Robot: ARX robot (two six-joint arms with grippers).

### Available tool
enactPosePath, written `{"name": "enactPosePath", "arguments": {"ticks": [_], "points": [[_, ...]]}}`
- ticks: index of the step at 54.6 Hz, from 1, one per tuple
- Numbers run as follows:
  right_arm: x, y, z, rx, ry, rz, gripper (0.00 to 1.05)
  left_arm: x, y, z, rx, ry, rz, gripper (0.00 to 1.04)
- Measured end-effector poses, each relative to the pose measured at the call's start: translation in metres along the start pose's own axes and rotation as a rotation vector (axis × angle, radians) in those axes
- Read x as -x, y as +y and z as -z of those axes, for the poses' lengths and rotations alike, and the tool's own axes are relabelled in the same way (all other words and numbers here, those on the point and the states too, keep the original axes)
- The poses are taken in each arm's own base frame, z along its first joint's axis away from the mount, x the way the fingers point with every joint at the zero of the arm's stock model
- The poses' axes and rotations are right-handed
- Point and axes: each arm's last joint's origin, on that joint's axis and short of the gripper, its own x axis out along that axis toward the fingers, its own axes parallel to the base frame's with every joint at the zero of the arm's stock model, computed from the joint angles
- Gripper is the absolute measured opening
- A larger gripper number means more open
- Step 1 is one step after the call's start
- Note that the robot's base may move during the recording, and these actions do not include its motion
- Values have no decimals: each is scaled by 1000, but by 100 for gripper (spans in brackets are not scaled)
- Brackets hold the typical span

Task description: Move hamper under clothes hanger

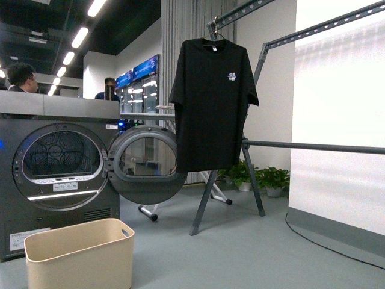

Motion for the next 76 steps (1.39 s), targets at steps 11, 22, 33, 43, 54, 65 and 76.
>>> {"name": "enactPosePath", "arguments": {"ticks": [11, 22, 33, 43, 54, 65, 76], "points": [[0, 0, 0, -1, 0, 0, 99, 0, 0, 0, -3, 0, 0, 98], [0, 0, 0, 0, 0, 0, 97, 0, 0, 0, -3, 0, 0, 98], [0, 0, 0, 0, 0, -1, 97, 0, 0, 0, -3, -1, 0, 98], [0, 0, 0, 0, 0, 0, 97, 0, 0, 0, -3, -2, 0, 98], [0, 0, 0, 0, -1, -3, 97, 0, 0, 0, -3, -1, 0, 98], [0, 0, 0, 0, -2, -1, 97, 0, 0, 0, -3, -3, 1, 98], [0, 0, 0, 0, -1, -1, 97, 0, 0, 0, -3, -3, 2, 98]]}}
